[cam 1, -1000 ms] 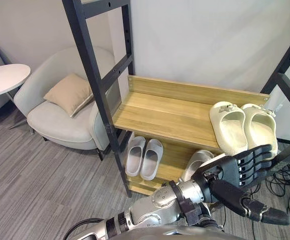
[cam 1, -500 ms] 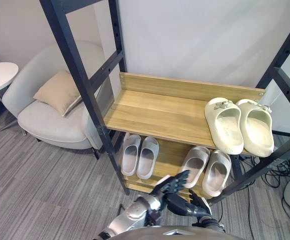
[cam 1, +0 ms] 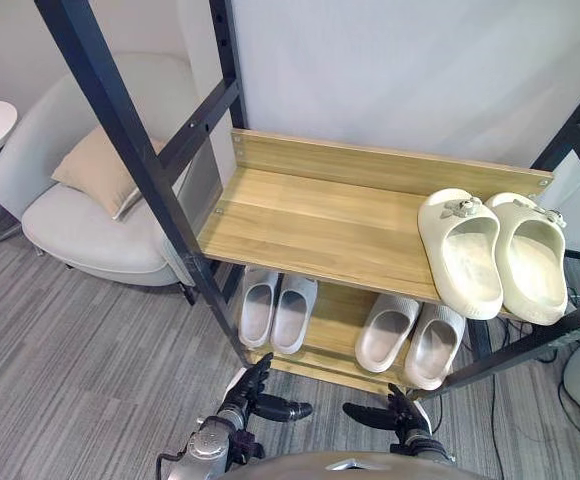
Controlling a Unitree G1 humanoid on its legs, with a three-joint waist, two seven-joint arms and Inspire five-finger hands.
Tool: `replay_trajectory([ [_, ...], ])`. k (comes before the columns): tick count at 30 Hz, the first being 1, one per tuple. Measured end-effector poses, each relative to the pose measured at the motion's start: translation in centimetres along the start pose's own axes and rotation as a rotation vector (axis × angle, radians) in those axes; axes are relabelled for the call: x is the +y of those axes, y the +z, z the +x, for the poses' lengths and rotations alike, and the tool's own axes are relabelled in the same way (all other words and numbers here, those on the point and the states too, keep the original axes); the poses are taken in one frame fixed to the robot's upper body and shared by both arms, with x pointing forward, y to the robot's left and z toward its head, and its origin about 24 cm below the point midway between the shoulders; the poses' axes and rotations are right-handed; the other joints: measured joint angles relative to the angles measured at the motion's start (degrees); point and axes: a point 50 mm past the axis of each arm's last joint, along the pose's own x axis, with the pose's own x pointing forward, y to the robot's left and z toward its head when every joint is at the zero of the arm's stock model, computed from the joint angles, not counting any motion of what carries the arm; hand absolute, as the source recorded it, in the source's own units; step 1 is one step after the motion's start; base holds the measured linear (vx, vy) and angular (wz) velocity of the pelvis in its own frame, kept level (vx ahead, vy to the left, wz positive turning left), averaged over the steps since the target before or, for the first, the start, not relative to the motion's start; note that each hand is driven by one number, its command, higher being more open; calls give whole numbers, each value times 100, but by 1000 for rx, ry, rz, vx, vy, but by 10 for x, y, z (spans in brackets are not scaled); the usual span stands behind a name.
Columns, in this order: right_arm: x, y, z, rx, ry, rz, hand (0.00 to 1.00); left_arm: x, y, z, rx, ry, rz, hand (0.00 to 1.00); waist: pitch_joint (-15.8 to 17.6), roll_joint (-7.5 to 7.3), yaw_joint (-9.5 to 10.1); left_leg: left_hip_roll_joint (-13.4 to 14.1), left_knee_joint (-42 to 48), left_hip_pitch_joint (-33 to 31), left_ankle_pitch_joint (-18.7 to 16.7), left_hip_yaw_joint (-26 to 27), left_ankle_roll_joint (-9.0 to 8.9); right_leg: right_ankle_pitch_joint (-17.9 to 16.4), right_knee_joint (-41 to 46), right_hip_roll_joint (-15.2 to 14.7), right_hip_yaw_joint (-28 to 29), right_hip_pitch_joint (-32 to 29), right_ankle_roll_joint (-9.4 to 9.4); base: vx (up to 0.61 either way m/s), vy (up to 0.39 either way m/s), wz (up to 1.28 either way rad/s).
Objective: Organize the slippers on the shoe rack
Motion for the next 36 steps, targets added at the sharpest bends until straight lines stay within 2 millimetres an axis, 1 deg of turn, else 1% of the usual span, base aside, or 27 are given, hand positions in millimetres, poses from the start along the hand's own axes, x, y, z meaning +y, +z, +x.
replay_trajectory([
  [6,0,1,0,-7,0,-8,100,3,-13,0,41,96,-15,100,15,21,7,-16,71,7,-26,117,28,44,11,-27,126,-27,10,-37,25,-11],
  [7,0,2,0,-7,0,-8,100,7,-18,-1,65,126,-26,100,16,21,9,-12,86,16,-29,147,29,49,29,-27,163,-38,9,-46,20,-11],
  [12,-1,2,0,-10,-14,-20,100,18,-27,-3,103,224,-32,100,31,31,28,14,113,50,-34,313,34,90,92,-15,345,-117,-8,-35,18,-20],
  [14,-1,4,1,-16,-13,-37,100,22,-31,-4,119,249,-42,100,67,34,29,26,134,96,-48,414,42,94,170,-20,457,-149,-10,-43,22,-27],
  [15,-2,10,4,-29,-15,-63,100,23,-30,-4,116,274,-51,100,182,57,61,29,247,69,-81,519,58,48,440,-54,589,-314,-19,-61,29,-33],
  [16,-2,11,4,-33,-14,-64,100,24,-30,-3,114,277,-53,100,210,62,64,28,263,68,-84,538,61,29,498,-66,610,-343,-20,-95,35,-38],
  [17,-1,17,7,-44,-12,-73,100,27,-28,-2,107,299,-52,100,349,65,68,24,410,11,-126,601,91,-91,877,-146,685,-532,-9,-86,13,-20],
  [18,-1,20,8,-51,-13,-79,100,29,-26,0,105,309,-48,100,409,46,56,-2,533,-68,-160,606,103,-172,1110,-206,723,-654,-6,-142,2,-14],
  [20,-1,20,8,-52,-20,-86,100,34,-26,3,117,334,-40,100,443,9,52,-57,1009,-419,-286,550,152,-320,1701,-357,774,-1015,17,-154,-6,16],
  [21,-1,21,9,-54,-19,-95,100,36,-26,3,121,344,-42,100,446,13,52,-69,1237,-660,-323,459,186,-318,1804,-379,792,-1129,25,-143,-8,33],
  [22,-2,22,9,-55,-20,-103,100,36,-25,4,120,350,-46,100,459,44,52,-43,1297,-793,-327,394,199,-393,1845,-382,818,-1146,56,-201,-56,60],
  [23,0,24,10,-63,-10,-110,100,37,-26,4,123,363,-58,100,498,28,48,-103,1459,-1006,-295,223,196,-751,2722,-439,1046,-1375,68,-147,-90,58],
  [24,1,25,10,-65,-9,-110,100,38,-26,5,124,369,-60,100,498,13,59,-128,1489,-1045,-272,146,190,-846,2962,-430,1128,-1391,80,-169,-137,94],
  [25,2,23,9,-60,-7,-116,100,40,-25,4,119,389,-64,100,487,-14,79,-213,1543,-1209,-194,-123,148,-1105,3273,-323,1374,-1299,64,-122,-118,79],
  [26,3,22,9,-59,-1,-122,100,41,-24,4,114,396,-65,100,472,-36,101,-252,1546,-1297,-147,-219,148,-1206,3248,-282,1462,-1252,32,-203,-171,87],
  [27,6,23,9,-63,5,-126,100,41,-23,5,107,403,-69,100,464,-45,154,-294,1547,-1423,-66,-324,111,-1347,3014,-237,1523,-1198,-30,-231,-210,92],
  [28,6,32,12,-86,10,-140,100,33,-18,12,104,389,-83,100,493,181,233,-191,1489,-1759,171,-675,-30,-1369,2370,-22,1247,-1145,-184,-248,-194,91],
  [29,3,34,13,-96,3,-146,100,30,-19,13,112,384,-87,100,502,269,238,-153,1388,-1826,207,-765,-65,-1302,2211,61,1131,-1140,-230,-297,-207,121],
  [30,0,39,14,-105,-18,-149,100,26,-19,15,117,373,-106,100,567,496,263,6,958,-1817,235,-859,-107,-1112,1992,205,833,-1104,-315,-245,-146,87],
  [31,-1,39,15,-103,-21,-152,100,24,-20,15,121,374,-116,100,581,520,269,87,757,-1802,226,-784,-118,-1029,1881,236,718,-1086,-335,-259,-197,118],
  [32,-2,40,16,-100,-31,-150,100,23,-21,16,129,374,-132,100,586,533,265,297,508,-1877,173,-232,-71,-818,1655,246,393,-1077,-508,-166,-140,110],
  [33,-3,40,16,-95,-45,-134,100,24,-19,18,129,373,-135,100,589,528,265,396,767,-2038,185,332,-58,-741,1573,185,135,-1110,-581,-153,-120,114],
  [34,-5,39,16,-90,-55,-122,100,26,-18,18,127,374,-135,100,606,502,263,403,1026,-2105,183,500,-56,-712,1543,130,10,-1111,-610,-115,-70,109],
  [35,-7,37,17,-79,-68,-114,100,28,-18,18,124,387,-144,100,642,430,253,316,1666,-2130,162,657,-60,-647,1466,-18,-204,-1083,-614,-87,-24,73],
  [36,-7,37,17,-77,-70,-114,100,28,-19,18,125,390,-147,100,641,428,253,310,1758,-2127,152,673,-69,-630,1445,-35,-232,-1081,-614,-71,6,81],
])
